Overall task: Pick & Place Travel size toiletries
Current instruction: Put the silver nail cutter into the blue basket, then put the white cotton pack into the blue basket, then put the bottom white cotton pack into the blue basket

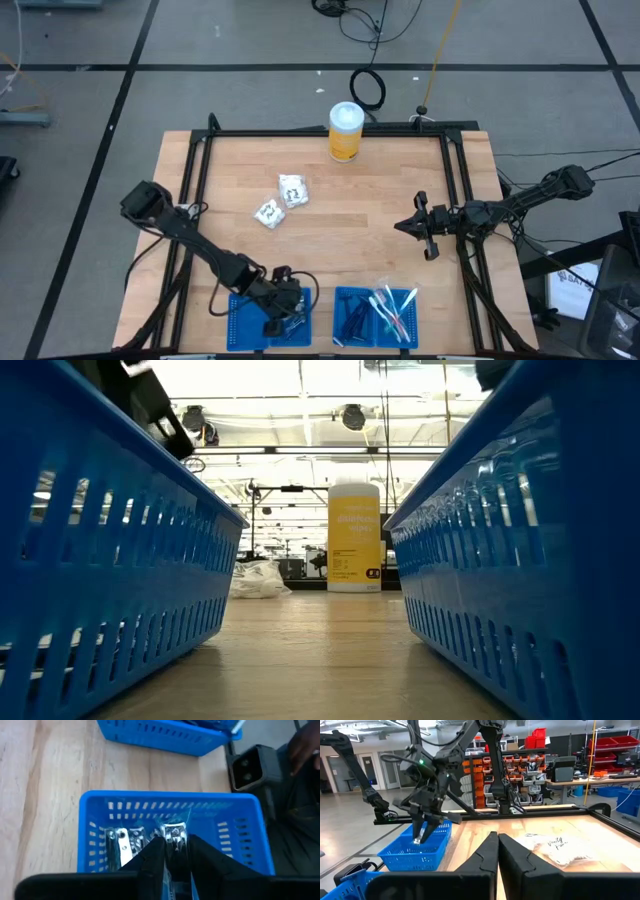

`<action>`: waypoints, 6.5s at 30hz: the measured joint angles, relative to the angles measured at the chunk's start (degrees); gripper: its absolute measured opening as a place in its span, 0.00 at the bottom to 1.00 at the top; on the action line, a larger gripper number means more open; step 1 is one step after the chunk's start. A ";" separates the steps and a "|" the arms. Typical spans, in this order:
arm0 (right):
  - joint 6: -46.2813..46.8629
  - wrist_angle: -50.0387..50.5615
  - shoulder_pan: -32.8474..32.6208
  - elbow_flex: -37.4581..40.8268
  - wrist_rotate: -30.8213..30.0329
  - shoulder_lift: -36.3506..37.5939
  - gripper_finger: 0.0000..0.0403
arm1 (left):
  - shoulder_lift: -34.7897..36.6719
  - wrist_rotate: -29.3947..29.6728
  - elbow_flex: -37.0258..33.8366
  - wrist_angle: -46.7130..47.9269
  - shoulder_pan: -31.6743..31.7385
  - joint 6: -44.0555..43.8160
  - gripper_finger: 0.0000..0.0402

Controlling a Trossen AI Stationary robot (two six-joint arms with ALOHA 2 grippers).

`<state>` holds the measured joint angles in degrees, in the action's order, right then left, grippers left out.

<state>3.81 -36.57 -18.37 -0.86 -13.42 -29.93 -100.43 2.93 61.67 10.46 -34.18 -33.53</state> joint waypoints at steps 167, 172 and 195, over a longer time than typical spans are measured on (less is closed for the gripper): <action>0.00 -0.01 0.01 0.00 0.00 0.02 0.01 | 5.65 -4.79 -0.33 22.34 -12.76 -29.41 0.04; 0.00 -0.01 0.02 0.00 -0.01 0.02 0.01 | 11.35 4.02 -0.31 22.68 -12.62 -27.18 0.02; 0.00 -0.01 0.00 0.00 0.00 0.02 0.01 | 17.62 15.11 -9.10 33.25 27.21 -22.66 0.56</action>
<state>3.81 -36.58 -18.37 -0.86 -13.42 -29.91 -82.81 18.04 52.57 43.70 -6.97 -56.19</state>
